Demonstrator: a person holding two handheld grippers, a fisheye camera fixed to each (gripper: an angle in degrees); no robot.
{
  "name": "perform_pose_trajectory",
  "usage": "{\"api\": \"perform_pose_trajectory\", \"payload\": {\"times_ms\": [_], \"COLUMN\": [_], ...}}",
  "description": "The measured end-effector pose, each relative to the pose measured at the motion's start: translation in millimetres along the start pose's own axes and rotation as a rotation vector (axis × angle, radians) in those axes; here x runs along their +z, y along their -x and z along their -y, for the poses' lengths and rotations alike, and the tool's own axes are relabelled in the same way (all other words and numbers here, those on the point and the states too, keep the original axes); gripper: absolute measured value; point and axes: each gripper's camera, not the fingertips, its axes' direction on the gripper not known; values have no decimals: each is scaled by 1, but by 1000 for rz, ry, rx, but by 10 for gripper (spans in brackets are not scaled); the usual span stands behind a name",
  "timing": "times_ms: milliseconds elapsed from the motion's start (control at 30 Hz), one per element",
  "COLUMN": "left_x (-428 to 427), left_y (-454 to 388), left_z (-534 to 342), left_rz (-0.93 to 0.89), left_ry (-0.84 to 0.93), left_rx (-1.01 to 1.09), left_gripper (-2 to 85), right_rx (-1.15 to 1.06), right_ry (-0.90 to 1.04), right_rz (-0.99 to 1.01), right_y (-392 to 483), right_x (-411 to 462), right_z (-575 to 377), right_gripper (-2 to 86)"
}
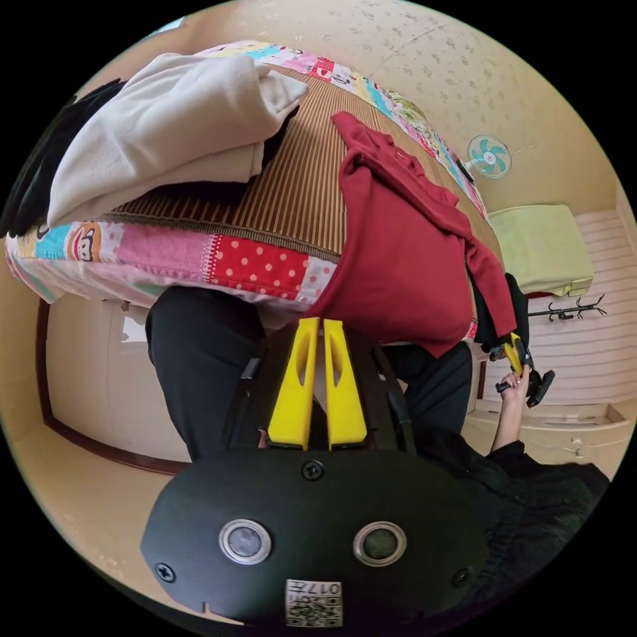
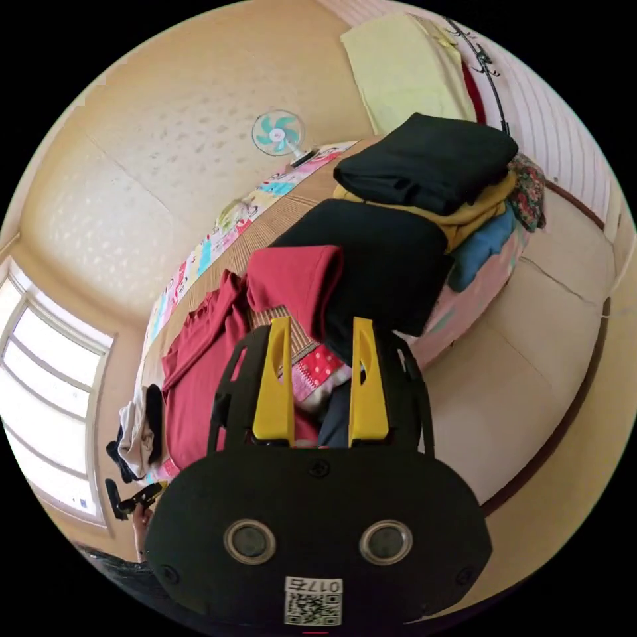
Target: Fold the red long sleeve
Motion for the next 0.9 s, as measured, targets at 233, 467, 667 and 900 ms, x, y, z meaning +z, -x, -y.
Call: {"api": "perform_pose_trajectory", "payload": {"times_ms": [233,467,667,900], "left_x": [-7,-3,-11,-32], "left_y": [8,39,63,78], "left_z": [8,1,-4,-18], "left_rz": [-35,-140,-179,-278], "left_ry": [-26,-24,-44,-128], "left_rx": [4,-49,-61,-81], "left_gripper": [-1,-3,-7,-7], "right_rx": [-54,-13,28,-148], "right_ry": [89,-217,-7,-314], "right_rz": [-180,-171,-127,20], "right_y": [28,37,10,128], "right_x": [34,12,64,-10], "right_z": [5,-51,-21,-15], "right_gripper": [112,103,101,45]}}
